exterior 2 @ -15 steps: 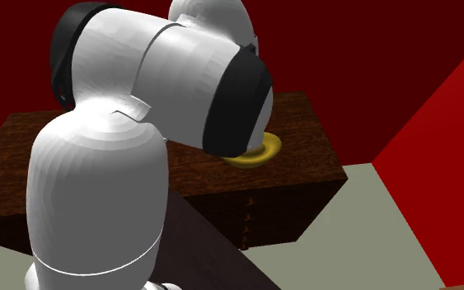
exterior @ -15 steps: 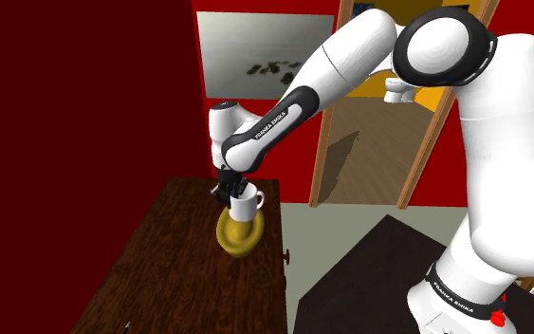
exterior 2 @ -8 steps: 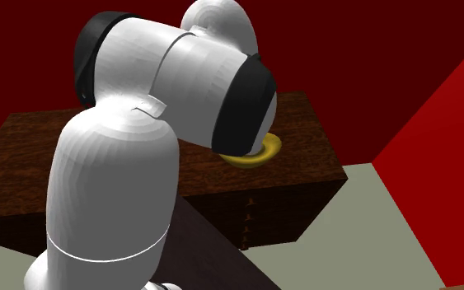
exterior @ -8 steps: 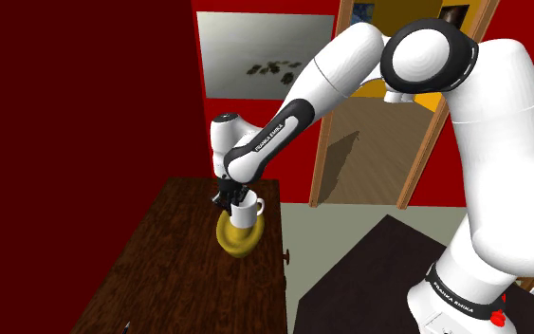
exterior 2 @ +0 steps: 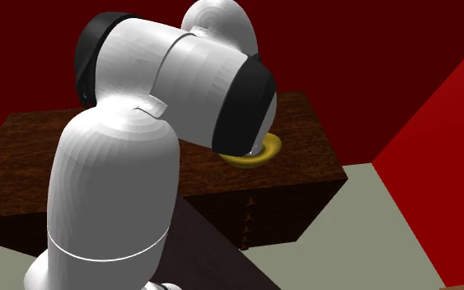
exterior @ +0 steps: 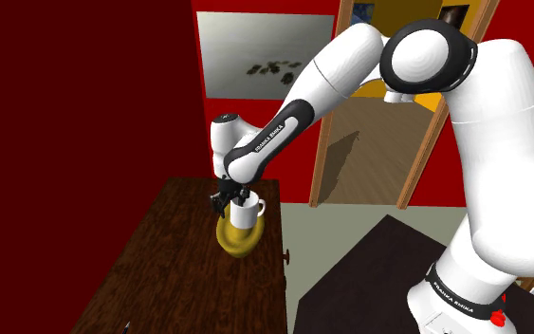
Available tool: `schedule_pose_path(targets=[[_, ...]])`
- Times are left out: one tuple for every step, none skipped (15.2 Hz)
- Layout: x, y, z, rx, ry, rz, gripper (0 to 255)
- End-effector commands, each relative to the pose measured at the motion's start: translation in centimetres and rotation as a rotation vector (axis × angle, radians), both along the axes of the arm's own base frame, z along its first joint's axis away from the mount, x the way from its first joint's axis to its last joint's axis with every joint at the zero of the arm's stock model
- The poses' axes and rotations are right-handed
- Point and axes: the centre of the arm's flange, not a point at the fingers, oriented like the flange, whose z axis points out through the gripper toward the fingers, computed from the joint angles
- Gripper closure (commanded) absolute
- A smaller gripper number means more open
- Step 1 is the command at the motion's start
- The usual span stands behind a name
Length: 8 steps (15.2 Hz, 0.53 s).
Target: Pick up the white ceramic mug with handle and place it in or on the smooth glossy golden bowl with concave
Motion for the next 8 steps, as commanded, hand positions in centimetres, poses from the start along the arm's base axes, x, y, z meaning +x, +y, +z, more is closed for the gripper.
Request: schedule_pose_path(targets=[[0.0,0.0,0.0,0.0,0.0,0.0,0],[0.0,0.0,0.0,0.0,0.0,0.0,0],[0.0,0.0,0.0,0.0,0.0,0.0,0],[0.0,0.0,0.0,0.0,0.0,0.0,0],[0.0,0.0,1.3,0.0,0.0,0.0,0],[-0.1,0.0,2.6,0.0,0.0,0.0,0],[-0.1,0.1,4.0,0.0,0.0,0.0,0],[-0.2,0.1,5.0,0.0,0.0,0.0,0]])
